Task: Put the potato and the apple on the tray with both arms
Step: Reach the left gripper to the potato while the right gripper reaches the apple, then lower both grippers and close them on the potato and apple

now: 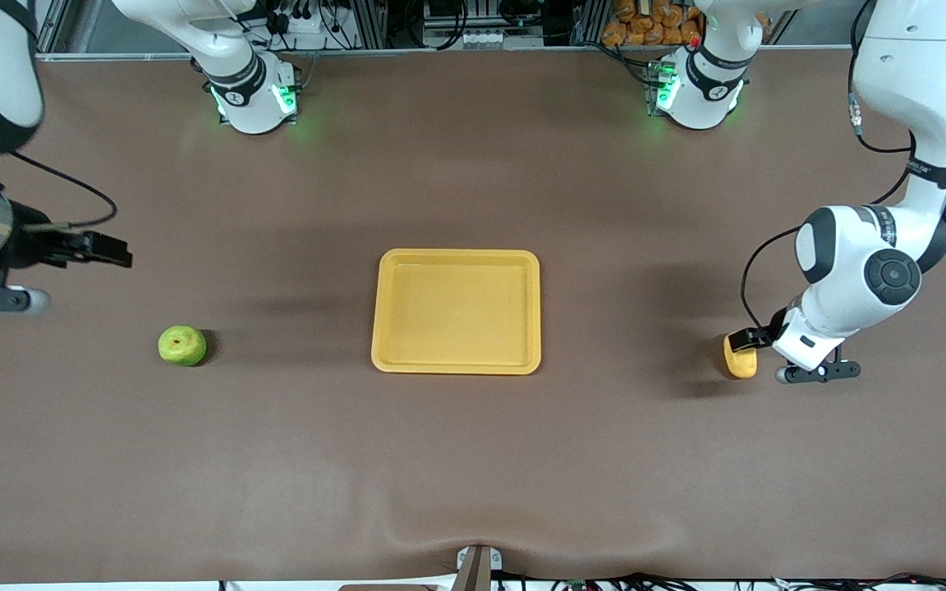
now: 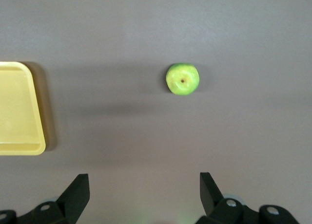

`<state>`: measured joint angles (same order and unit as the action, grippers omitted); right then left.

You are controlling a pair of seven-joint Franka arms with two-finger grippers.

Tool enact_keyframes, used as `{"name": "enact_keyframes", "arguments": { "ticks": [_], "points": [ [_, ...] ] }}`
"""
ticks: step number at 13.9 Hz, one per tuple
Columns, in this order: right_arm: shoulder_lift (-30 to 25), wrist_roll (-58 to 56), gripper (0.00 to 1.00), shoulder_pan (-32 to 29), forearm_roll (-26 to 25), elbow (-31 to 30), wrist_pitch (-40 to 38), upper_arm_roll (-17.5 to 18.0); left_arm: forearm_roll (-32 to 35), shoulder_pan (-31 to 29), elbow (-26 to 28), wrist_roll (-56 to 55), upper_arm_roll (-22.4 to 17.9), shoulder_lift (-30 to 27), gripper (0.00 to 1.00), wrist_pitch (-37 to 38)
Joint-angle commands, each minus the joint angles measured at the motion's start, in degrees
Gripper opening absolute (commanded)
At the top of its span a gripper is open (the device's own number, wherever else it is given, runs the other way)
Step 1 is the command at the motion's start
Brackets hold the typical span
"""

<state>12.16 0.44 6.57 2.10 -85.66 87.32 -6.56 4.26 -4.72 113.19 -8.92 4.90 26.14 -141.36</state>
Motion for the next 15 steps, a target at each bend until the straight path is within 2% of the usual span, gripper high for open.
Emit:
{"name": "enact_keyframes", "arguments": {
  "ticks": [1, 5, 8, 15],
  "points": [
    [4.0, 0.35, 1.0, 2.3, -0.25, 2.52, 0.48, -0.3, 1.1, -0.29, 0.28, -1.45, 0.29, 0.49, 1.0, -1.55],
    [7.52, 0.44, 1.0, 1.52, 0.63, 2.17, 4.52, -0.39, 1.19, -0.29, 0.19, -1.01, 0.29, 2.24, 1.0, -3.39],
    [12.43, 0.44, 1.0, 1.08, 0.37, 2.08, 7.06, -0.48, 1.19, 0.15, -0.07, -0.74, 0.29, 2.86, 0.94, -4.19],
    [16.93, -0.35, 1.0, -0.06, 0.72, 1.73, 11.2, -0.39, 1.28, 0.32, -0.34, -0.74, 0.2, 3.74, 0.75, -4.19]
  ]
}}
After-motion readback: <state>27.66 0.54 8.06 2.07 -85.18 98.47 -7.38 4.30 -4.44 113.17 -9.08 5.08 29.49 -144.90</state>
